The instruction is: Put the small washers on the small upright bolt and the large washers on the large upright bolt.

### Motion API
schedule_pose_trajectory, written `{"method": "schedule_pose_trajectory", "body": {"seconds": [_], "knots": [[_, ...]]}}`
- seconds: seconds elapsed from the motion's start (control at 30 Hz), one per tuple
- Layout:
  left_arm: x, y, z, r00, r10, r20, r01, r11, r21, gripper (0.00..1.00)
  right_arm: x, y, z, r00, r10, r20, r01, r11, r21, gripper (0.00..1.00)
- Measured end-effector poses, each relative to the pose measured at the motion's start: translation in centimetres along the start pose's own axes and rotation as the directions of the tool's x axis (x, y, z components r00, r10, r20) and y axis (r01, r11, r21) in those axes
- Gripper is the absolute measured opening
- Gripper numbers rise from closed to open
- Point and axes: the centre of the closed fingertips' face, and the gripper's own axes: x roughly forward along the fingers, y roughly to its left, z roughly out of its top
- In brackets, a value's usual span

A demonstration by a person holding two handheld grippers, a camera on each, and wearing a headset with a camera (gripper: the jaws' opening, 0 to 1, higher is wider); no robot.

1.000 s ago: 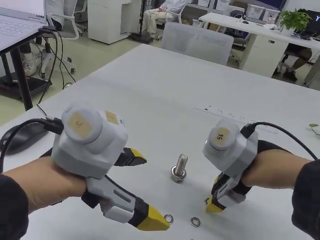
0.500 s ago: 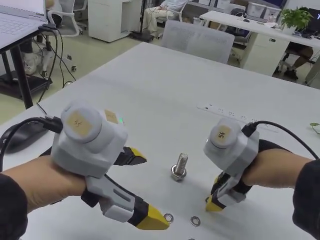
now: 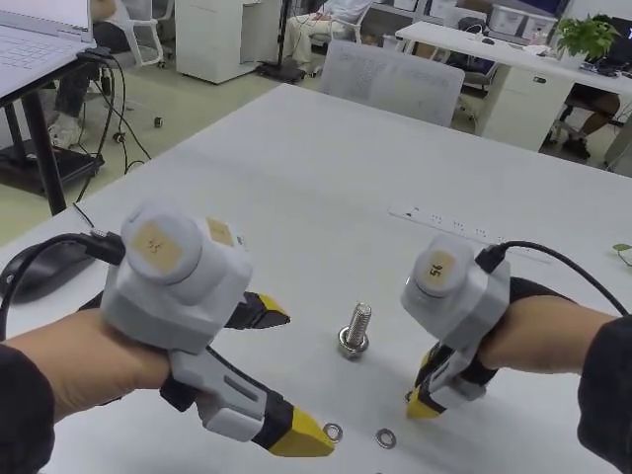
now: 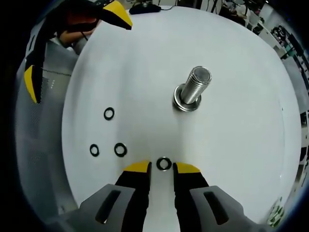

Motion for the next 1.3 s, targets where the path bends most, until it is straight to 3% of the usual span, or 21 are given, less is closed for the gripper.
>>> {"method": "schedule_pose_trajectory", "body": {"seconds": [1.3], "knots": [[0.08,0.26,-0.06,1.0000,0.002,-0.002,-0.002,1.000,-0.003,0.82,0.06,-0.36,-0.04,0.9999,-0.012,0.000,0.012,1.000,0.005,0.14]]}}
